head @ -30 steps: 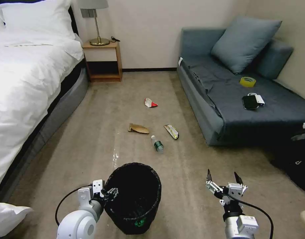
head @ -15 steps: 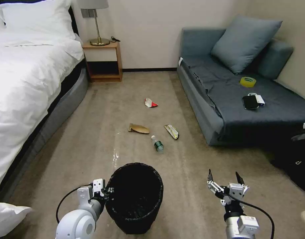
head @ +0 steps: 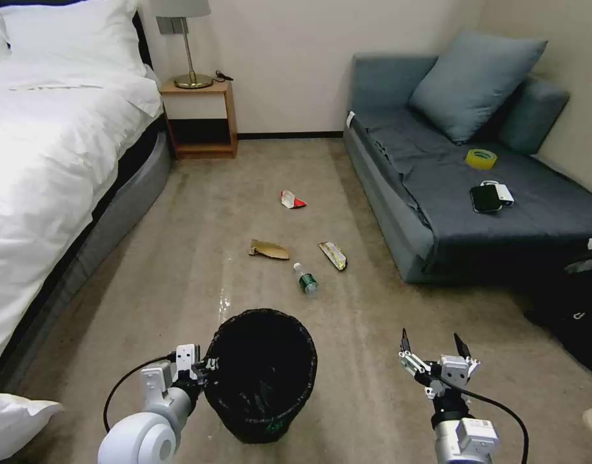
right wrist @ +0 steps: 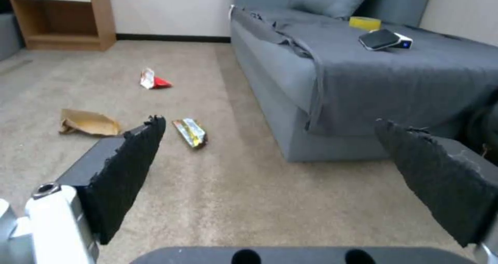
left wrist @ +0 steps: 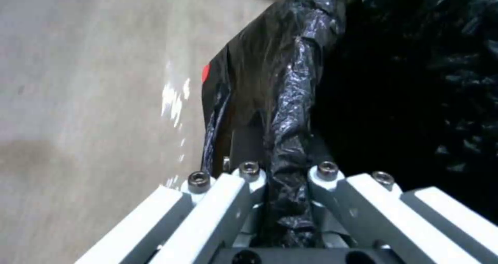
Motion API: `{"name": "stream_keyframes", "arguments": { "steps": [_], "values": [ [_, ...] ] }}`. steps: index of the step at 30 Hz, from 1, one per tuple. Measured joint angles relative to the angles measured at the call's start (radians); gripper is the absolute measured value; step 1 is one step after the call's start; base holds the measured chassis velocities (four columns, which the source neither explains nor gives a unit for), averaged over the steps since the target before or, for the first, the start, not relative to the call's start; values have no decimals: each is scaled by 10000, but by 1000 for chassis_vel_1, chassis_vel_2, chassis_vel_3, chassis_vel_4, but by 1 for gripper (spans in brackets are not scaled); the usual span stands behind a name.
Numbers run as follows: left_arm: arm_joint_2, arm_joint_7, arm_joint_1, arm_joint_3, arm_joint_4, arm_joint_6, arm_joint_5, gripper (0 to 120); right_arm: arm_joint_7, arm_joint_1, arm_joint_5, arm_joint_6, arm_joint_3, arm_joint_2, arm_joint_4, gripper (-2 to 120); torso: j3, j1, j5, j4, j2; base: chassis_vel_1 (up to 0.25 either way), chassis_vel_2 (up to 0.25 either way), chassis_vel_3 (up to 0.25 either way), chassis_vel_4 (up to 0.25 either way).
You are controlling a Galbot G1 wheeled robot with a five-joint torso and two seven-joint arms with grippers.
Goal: Pick up the trash bin, then pick up the garbage on the floor and place it into the trash bin.
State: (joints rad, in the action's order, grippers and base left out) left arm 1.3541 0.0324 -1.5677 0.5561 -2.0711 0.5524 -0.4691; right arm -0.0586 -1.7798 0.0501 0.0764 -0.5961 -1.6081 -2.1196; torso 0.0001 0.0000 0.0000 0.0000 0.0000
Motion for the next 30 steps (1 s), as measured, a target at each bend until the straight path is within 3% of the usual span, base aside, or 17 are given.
{"name": "stream_keyframes", "arguments": {
  "steps": [2,3,6,9,22,26,30],
  "values": [
    [0,-488,0,88,76,-649,177,4,-2,21,5,-11,14,0,2,100,0,0,0,-1,0,0,0,0,0],
    [0,-488,0,88,76,-649,177,4,-2,21,5,-11,14,0,2,100,0,0,0,-1,0,0,0,0,0],
    [9,-929,23,176,198,-1713,237,4,58,40,60,26,14,0,14,100,0,0,0,0,0,0,0,0,0],
    [32,-1030,26,292,222,-1989,256,4,187,57,260,198,18,1,15,100,0,0,0,-1,0,0,0,0,0],
    [104,-905,-170,1219,-555,-1729,-69,4,338,13,458,691,316,1,-167,100,0,0,0,1,0,0,0,0,0],
    [75,-796,-242,1698,-1260,-1040,-656,4,757,-109,444,868,298,1,-282,100,-1,0,0,0,0,0,0,0,0],
    [57,-717,-265,1786,-1367,-827,-793,4,918,-157,309,877,328,1,-366,100,0,0,-1,0,0,0,0,0,0]
  ]
}}
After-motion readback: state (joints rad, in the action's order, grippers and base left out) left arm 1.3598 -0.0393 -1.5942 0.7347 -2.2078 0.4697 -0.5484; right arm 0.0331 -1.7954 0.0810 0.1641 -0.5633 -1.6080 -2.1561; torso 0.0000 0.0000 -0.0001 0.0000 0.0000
